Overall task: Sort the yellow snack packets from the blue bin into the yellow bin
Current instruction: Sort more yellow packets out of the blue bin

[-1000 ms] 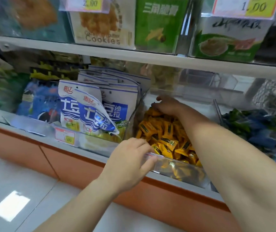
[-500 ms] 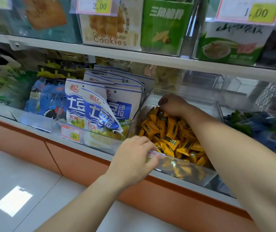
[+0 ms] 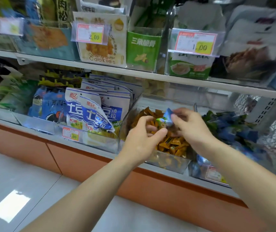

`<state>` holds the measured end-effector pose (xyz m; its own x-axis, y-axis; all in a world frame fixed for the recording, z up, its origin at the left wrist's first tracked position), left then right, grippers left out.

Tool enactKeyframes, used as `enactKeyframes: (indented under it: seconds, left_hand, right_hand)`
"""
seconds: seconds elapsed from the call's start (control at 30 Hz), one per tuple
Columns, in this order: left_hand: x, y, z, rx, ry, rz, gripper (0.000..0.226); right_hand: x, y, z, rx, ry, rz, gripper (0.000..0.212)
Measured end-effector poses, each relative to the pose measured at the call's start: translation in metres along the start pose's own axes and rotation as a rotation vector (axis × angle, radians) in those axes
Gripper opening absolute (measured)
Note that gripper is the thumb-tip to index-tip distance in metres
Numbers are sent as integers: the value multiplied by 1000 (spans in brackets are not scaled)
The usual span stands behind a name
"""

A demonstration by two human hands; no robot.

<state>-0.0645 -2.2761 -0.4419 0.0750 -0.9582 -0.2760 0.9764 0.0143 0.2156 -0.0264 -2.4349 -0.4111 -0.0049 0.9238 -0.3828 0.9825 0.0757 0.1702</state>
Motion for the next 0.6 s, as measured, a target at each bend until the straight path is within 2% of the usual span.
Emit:
enactKeyframes:
  seconds: [0.07,0.13,0.2,0.27,0.37,0.47,0.53,0.6]
  left_hand:
    - [11,-8,20,42,-15,42,32]
    - [14,-15,37,89,31,84,21]
    - [19,-18,47,105,81,52,20]
    - [29,-24,51,110,99,-1,23]
    - [42,-34,47,85,115,-49,37]
    - [47,-32,41,115,309,-165,48]
    - [39,-25,37,131,363,-160,44]
    - [31,-20,30,142,413,-125,40]
  right_hand:
    - [0,-26,0,38,145,-31,13]
    - [-4,-45,0,60,251,-64,13]
    - [-11,-59,3,64,277,-105,16]
    - [-23,-66,8,45,200,-139,18]
    - [-45,-67,16,3,101,-138,18]
    - [-85,-59,29,-78,-195,35,20]
    - [-118,-51,37,-99,-346,227,21]
    - [-139,-38,45,-101,-450,338,23]
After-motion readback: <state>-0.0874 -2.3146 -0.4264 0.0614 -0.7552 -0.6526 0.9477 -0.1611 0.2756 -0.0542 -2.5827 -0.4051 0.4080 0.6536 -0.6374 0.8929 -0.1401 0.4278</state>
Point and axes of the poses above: each hand's wrist, its own y-axis towards the middle knuckle, its own x-axis out of the palm, z = x × y, the point moved 9 cm from there along y, towards the middle knuckle, and after that the axes turned 9 degrees about -y, right-handed, at the moved point
